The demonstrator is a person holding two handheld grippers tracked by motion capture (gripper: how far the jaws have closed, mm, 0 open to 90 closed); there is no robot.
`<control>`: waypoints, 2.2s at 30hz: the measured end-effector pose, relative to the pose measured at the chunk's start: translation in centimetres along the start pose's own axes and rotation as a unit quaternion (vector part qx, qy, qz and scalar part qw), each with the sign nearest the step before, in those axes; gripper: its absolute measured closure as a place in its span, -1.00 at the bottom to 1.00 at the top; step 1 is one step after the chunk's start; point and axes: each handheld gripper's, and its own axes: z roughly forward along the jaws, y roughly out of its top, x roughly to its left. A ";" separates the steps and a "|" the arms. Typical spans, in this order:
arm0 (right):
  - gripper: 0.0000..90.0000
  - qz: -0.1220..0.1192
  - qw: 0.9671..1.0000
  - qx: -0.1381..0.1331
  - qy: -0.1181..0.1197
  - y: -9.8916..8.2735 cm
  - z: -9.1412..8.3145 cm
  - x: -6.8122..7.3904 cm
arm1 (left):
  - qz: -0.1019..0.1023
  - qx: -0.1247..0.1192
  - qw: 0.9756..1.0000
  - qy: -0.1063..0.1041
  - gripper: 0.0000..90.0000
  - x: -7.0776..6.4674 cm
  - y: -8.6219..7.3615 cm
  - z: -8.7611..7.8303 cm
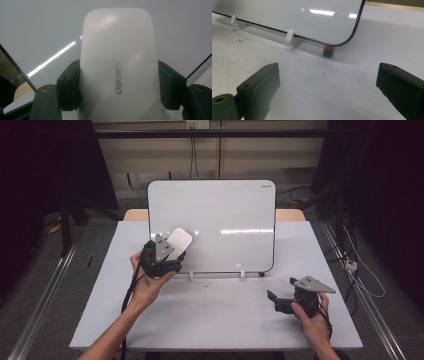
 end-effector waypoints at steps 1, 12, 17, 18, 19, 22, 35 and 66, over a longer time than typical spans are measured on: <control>-0.88 0.001 1.000 0.001 0.000 0.0 0.0 0.1 | 0.002 0.003 1.000 0.003 -0.31 0.1 -0.3 0.1; -0.88 0.004 1.000 0.001 0.001 0.0 0.1 -0.1 | 0.044 0.026 0.998 0.044 -0.31 0.4 -1.9 2.5; -0.88 -0.001 1.000 0.001 0.005 0.0 0.1 0.0 | 0.083 0.045 0.994 0.060 -0.31 -0.5 -2.1 3.2; -0.88 -0.001 1.000 0.000 0.004 0.0 0.0 0.0 | 0.088 0.046 0.993 0.061 -0.32 -0.6 -2.2 3.4; -0.88 0.000 1.000 0.001 0.004 -0.1 0.0 0.0 | 0.089 0.043 0.993 0.062 -0.32 -0.6 -2.3 3.4; -0.88 0.000 1.000 -0.001 0.002 -0.1 -0.1 -0.1 | 0.081 0.039 0.994 0.056 -0.32 -0.5 -2.4 3.3; -0.88 0.000 1.000 0.002 0.001 -0.1 -0.1 0.0 | 0.001 0.021 0.999 0.024 -0.70 0.6 -2.5 2.5; -0.88 0.006 1.000 0.004 0.001 -0.2 -0.1 -0.1 | -0.124 0.018 0.990 -0.064 -0.88 1.1 -4.8 -4.1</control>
